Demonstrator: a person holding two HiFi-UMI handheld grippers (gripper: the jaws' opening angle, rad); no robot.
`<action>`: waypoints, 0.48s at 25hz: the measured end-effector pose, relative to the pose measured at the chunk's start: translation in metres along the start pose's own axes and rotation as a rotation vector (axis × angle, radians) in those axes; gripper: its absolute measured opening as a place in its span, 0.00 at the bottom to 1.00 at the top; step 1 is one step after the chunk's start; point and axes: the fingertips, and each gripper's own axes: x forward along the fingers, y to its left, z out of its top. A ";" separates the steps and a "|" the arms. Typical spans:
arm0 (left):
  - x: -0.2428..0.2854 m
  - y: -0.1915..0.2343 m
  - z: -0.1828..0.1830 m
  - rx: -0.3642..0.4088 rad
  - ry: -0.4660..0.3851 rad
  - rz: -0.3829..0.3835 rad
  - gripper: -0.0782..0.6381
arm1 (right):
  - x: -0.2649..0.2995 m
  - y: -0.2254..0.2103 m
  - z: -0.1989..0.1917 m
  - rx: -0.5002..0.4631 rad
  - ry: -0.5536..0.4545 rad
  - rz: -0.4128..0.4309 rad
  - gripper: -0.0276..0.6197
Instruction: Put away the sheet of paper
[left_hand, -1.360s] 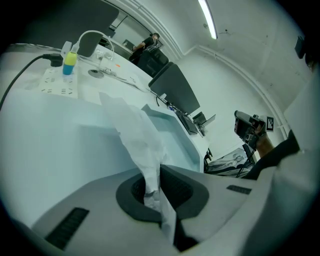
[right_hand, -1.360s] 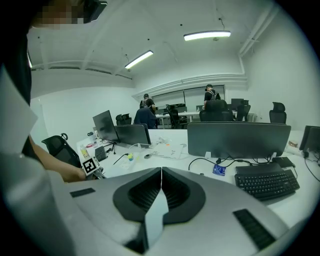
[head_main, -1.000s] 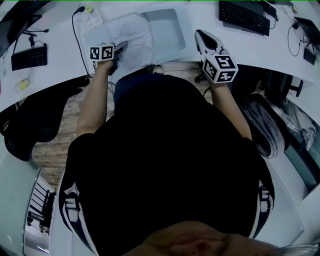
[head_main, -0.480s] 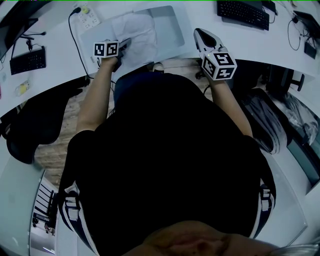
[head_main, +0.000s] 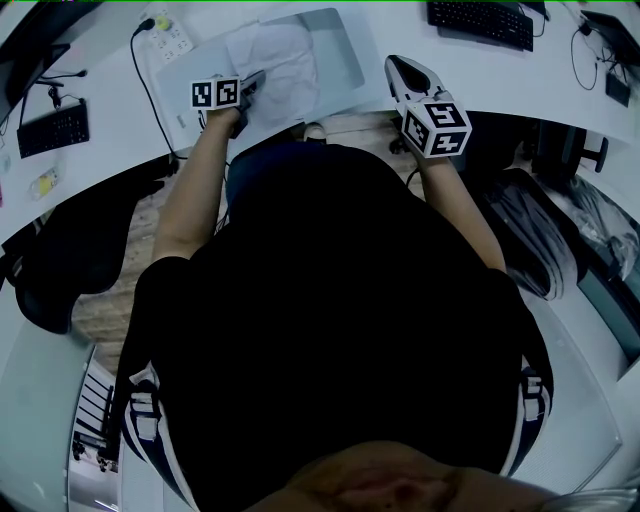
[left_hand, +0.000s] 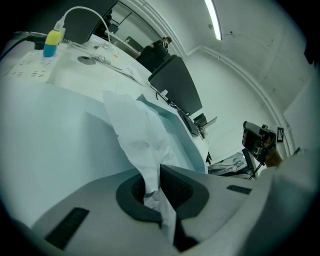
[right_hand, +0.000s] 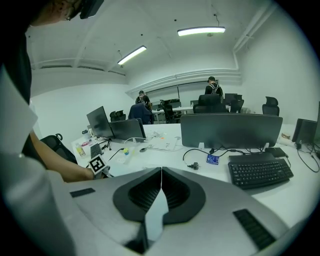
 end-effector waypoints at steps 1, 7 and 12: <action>0.001 0.000 0.001 -0.008 -0.004 -0.001 0.14 | -0.001 0.000 0.000 0.001 0.000 -0.002 0.07; 0.010 0.000 0.005 -0.030 -0.011 -0.010 0.14 | -0.004 0.002 -0.007 0.009 0.006 -0.008 0.07; 0.020 -0.003 0.007 -0.038 -0.011 -0.022 0.14 | -0.008 0.001 -0.011 0.014 0.014 -0.019 0.07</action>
